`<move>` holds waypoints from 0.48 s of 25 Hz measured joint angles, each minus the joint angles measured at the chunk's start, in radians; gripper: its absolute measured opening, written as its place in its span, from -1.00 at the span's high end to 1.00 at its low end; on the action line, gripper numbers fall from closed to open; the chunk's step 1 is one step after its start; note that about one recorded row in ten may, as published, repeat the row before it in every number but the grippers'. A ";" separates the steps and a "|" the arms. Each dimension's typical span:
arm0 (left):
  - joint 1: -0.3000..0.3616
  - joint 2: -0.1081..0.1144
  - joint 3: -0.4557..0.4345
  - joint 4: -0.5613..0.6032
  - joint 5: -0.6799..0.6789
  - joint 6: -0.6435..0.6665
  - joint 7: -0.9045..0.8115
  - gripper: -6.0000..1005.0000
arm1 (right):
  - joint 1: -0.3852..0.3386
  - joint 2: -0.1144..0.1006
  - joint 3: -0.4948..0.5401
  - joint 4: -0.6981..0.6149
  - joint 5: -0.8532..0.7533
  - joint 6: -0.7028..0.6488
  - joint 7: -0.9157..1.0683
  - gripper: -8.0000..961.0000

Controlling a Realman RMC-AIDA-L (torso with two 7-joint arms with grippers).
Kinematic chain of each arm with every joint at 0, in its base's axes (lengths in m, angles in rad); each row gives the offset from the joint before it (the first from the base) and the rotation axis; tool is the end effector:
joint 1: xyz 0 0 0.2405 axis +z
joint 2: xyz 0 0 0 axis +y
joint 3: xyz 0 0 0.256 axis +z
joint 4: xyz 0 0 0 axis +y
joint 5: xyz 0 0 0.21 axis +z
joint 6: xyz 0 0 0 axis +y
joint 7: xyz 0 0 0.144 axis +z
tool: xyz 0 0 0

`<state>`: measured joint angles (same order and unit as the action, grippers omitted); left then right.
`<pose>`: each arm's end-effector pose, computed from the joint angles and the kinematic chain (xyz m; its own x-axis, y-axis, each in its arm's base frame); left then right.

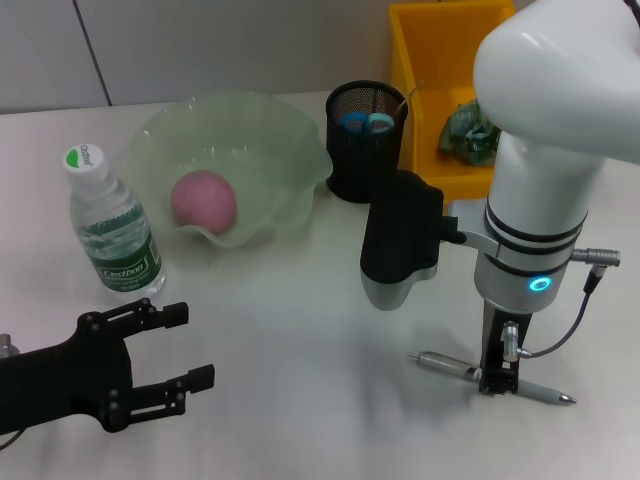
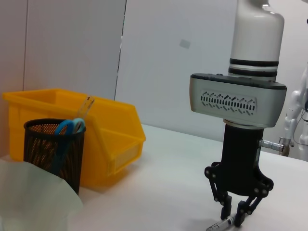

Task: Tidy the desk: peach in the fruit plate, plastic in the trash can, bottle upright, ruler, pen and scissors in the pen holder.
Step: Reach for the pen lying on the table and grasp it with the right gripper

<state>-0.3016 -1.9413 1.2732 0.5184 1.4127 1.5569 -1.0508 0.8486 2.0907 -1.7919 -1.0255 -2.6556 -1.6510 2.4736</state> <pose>-0.2996 0.2618 -0.0074 0.7995 0.2112 0.5623 0.3369 -0.9327 -0.1287 0.1742 0.3288 -0.0683 0.6072 -0.2857 0.7414 -0.2364 -0.9558 -0.1747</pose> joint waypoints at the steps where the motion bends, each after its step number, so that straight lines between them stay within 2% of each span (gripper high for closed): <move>1: 0.000 0.000 0.000 0.000 0.000 0.000 0.000 -0.58 | 0.000 0.000 0.000 0.000 0.000 0.000 0.000 0.59; 12: -0.001 0.001 -0.012 0.000 0.003 0.000 0.000 -0.58 | 0.003 0.000 0.000 0.002 -0.003 0.003 0.000 0.63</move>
<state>-0.3022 -1.9404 1.2612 0.5185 1.4159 1.5570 -1.0508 0.8512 2.0907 -1.7915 -1.0239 -2.6583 -1.6480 2.4737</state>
